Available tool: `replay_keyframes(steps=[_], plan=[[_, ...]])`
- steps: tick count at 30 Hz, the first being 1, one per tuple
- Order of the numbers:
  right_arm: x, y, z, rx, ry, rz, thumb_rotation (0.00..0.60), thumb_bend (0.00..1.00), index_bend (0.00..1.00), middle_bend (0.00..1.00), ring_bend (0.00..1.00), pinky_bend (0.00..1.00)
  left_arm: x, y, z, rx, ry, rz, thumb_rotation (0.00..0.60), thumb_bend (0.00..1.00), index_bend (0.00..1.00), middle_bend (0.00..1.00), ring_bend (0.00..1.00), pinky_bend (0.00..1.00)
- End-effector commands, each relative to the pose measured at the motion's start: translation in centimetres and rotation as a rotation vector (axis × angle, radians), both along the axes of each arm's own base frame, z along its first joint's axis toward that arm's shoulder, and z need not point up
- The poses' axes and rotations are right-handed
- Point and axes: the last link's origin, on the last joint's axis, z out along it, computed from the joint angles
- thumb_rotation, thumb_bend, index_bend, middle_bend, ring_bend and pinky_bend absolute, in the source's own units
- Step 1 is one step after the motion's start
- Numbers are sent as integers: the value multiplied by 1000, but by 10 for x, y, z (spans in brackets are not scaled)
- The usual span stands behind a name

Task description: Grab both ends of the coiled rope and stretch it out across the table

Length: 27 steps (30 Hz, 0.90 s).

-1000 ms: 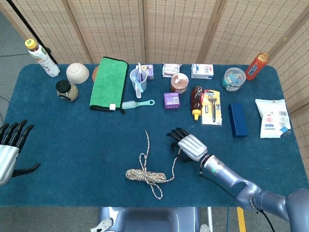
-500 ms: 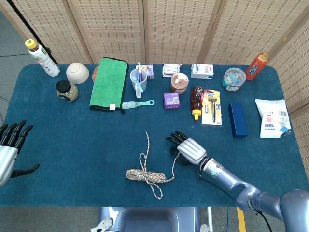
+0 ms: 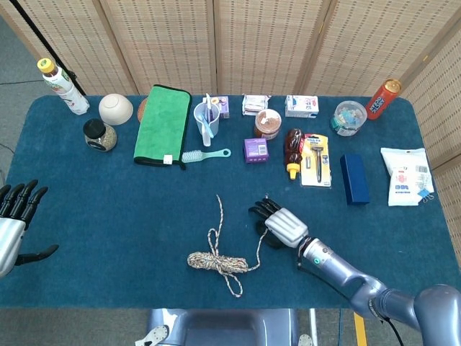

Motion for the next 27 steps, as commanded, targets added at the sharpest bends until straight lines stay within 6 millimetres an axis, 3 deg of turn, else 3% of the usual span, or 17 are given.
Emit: replay_keyframes(steps=[1,27], plan=[[0,0,-1,0,0,-1,600,448,508,140,0,0,0,0,0,1,0,1,463,0,23,0,0,0],[5,1,-5,-14,-25,-8,600,492,578,208,0,0,-1,0,3,8,7,-13,462,0,23,0,0,0]])
